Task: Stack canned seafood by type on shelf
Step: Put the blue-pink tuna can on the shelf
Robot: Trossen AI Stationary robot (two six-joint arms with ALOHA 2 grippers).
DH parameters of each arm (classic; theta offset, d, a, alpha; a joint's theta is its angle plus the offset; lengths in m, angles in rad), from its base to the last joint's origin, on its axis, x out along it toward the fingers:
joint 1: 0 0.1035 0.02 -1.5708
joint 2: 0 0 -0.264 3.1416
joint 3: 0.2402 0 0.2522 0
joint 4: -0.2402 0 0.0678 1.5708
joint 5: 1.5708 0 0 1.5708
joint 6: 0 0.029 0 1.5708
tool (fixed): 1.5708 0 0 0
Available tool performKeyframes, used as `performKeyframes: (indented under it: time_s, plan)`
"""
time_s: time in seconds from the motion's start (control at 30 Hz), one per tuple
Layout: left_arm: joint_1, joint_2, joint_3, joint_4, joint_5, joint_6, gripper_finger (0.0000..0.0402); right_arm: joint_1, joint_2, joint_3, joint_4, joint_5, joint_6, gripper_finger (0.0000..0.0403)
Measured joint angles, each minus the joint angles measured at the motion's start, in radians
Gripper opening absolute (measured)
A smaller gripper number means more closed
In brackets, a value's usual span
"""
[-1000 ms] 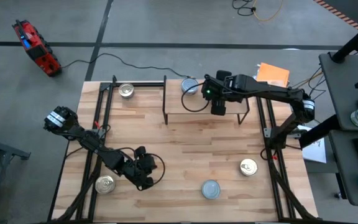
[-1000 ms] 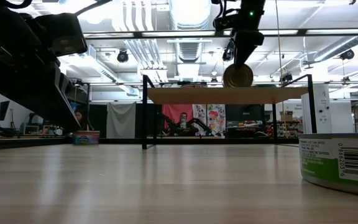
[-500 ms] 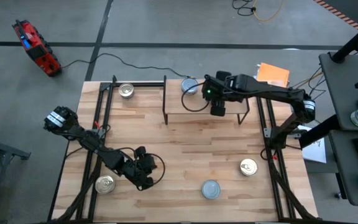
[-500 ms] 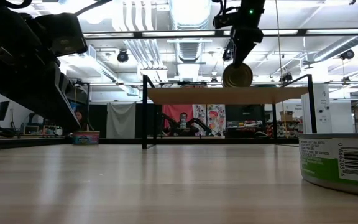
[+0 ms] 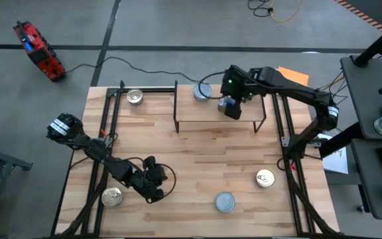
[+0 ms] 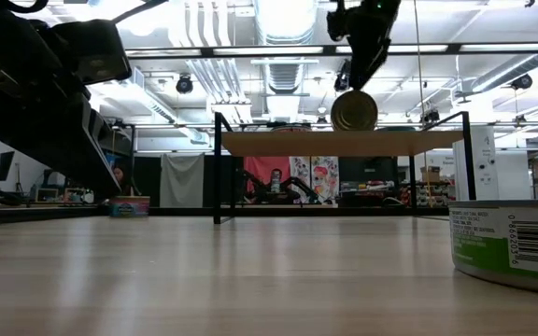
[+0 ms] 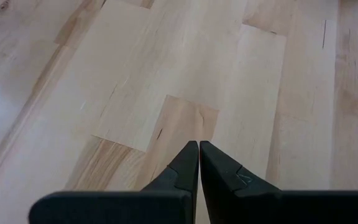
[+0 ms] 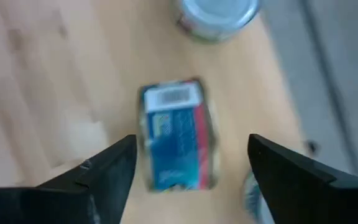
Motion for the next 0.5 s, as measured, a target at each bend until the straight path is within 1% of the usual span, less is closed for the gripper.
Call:
performKeyframes:
  time_s: [0.1,0.13,0.23,0.3,0.4,0.5]
  plan:
    - [0.0,0.0,-0.006,0.0,0.0,0.0,0.0,-0.039,0.007,-0.007,-0.013,-0.106,0.015,0.0319]
    - [0.0,0.0,-0.007,-0.001,0.0,0.0,0.0,-0.048,0.009,-0.012,-0.013,-0.127,0.009,0.0326]
    - [0.0,0.0,-0.009,0.0,0.0,0.001,0.0,-0.064,0.022,-0.017,-0.013,-0.133,-0.026,0.034]
    - [0.0,0.0,-0.009,0.0,0.0,0.001,0.0,-0.073,0.039,-0.019,-0.013,-0.134,-0.052,0.0341]
    - [0.0,0.0,-0.009,0.0,0.0,0.001,0.0,-0.073,0.061,-0.021,-0.01,-0.134,-0.081,0.0329]
    - [0.0,0.0,-0.009,0.0,0.0,0.001,0.0,-0.072,0.063,-0.021,-0.006,-0.134,-0.094,0.0296]
